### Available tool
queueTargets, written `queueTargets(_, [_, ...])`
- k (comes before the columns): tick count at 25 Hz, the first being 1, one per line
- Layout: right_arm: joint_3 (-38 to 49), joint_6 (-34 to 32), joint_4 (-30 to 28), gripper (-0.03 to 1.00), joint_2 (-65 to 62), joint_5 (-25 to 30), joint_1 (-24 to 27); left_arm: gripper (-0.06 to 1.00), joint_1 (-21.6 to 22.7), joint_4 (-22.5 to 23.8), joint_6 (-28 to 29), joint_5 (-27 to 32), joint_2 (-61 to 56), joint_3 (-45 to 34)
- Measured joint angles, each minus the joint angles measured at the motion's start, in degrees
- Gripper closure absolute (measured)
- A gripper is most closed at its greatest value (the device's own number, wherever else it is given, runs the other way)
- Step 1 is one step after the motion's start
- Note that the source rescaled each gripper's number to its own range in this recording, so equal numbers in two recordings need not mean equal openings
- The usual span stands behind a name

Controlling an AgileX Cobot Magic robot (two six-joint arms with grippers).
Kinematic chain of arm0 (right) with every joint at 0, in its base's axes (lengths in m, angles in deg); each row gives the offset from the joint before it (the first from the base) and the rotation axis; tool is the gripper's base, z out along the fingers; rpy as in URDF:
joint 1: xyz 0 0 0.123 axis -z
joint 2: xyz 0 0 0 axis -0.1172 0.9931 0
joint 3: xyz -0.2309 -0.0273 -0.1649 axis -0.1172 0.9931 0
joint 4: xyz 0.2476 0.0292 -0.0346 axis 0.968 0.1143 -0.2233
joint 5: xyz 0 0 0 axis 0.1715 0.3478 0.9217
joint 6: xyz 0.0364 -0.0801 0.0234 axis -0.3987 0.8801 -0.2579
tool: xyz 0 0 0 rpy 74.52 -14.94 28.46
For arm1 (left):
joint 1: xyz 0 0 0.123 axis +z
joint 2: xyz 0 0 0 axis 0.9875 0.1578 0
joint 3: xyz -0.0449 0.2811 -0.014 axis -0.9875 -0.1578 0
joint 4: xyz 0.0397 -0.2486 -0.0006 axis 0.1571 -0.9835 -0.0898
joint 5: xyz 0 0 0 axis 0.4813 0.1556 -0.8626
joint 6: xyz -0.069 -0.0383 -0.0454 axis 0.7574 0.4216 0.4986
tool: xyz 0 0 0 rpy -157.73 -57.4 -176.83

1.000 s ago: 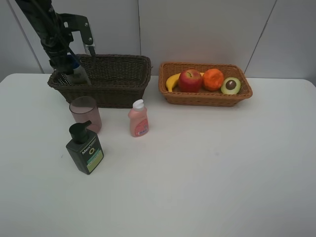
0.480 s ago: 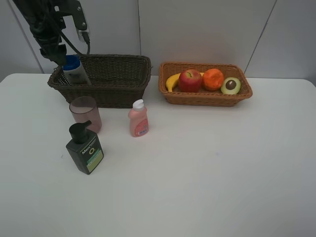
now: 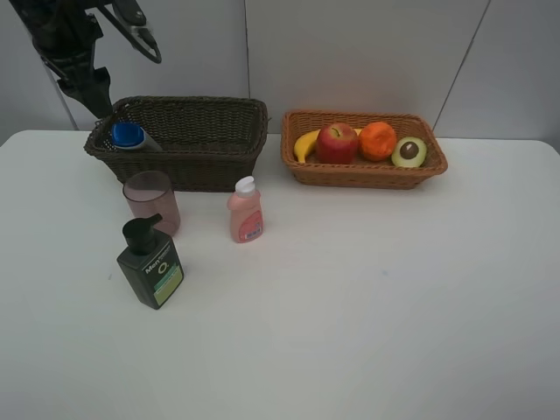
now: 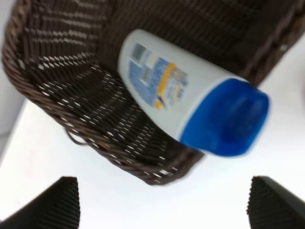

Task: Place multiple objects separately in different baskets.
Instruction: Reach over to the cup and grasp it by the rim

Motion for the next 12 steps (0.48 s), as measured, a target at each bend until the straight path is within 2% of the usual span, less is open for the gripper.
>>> queueTargets(4, [0.0,0.0,0.0,-0.03,0.0,0.0,0.0,0.01,0.0,-2.87,6.16,3.69,-0.17,0.04])
queueTargets(12, [0.0,0.0,0.0,-0.03,0.0,0.0,0.0,0.01,-2.32,-3.65,24.73,4.12,-0.19,0.04])
